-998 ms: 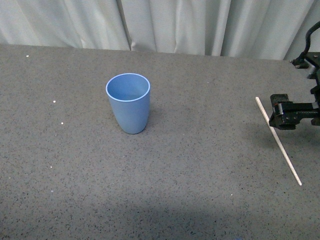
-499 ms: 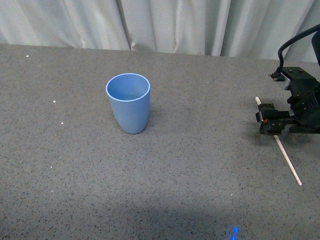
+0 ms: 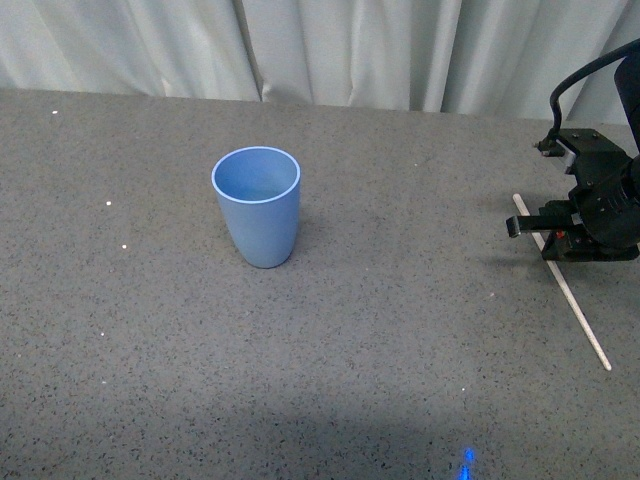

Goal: Transfer chopsticks to blue cup

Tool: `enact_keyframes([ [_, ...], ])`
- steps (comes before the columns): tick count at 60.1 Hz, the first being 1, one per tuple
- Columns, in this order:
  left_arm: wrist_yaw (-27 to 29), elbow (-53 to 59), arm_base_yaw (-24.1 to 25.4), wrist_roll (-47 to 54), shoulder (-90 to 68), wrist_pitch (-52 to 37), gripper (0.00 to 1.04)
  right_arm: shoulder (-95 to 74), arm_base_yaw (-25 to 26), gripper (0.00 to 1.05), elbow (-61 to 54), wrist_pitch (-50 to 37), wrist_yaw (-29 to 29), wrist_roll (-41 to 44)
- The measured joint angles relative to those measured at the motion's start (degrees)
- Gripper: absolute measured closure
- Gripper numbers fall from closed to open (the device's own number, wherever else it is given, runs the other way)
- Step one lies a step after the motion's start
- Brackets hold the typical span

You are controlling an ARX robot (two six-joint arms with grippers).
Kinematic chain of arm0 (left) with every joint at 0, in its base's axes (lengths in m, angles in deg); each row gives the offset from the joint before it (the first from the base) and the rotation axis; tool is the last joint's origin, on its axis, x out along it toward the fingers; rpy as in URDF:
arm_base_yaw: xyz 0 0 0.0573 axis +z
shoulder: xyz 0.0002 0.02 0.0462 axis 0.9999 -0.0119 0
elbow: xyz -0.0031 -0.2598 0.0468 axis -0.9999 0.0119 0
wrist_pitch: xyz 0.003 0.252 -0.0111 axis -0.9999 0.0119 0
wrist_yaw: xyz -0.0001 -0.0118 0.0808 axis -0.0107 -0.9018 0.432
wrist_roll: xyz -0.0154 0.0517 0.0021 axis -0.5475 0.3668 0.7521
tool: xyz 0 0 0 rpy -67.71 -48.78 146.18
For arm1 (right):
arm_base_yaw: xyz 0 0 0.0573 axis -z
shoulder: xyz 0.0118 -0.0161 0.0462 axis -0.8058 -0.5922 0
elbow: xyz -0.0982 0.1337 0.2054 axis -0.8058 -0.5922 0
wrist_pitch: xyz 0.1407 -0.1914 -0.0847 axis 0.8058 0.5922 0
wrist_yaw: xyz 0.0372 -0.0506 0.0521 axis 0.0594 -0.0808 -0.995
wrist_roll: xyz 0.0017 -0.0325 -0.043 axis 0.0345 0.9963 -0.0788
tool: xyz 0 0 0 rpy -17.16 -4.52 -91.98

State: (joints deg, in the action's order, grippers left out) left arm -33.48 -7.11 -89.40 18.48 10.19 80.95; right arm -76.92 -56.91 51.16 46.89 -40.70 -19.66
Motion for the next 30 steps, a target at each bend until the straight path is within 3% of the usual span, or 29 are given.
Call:
enact_keyframes([
  [5, 0.0, 0.0, 0.0, 0.0, 0.0, 0.0, 0.07, 1.6, -0.4, 1.03, -2.9, -3.2, 0.2, 0.3],
  [11, 0.0, 0.0, 0.0, 0.0, 0.0, 0.0, 0.07, 5.6, -1.4, 1.03, -7.9, -11.0, -5.7, -1.8],
  [30, 0.0, 0.0, 0.0, 0.0, 0.0, 0.0, 0.07, 25.4, -12.1, 1.03, -18.9, -53.3, -19.6, -3.6],
])
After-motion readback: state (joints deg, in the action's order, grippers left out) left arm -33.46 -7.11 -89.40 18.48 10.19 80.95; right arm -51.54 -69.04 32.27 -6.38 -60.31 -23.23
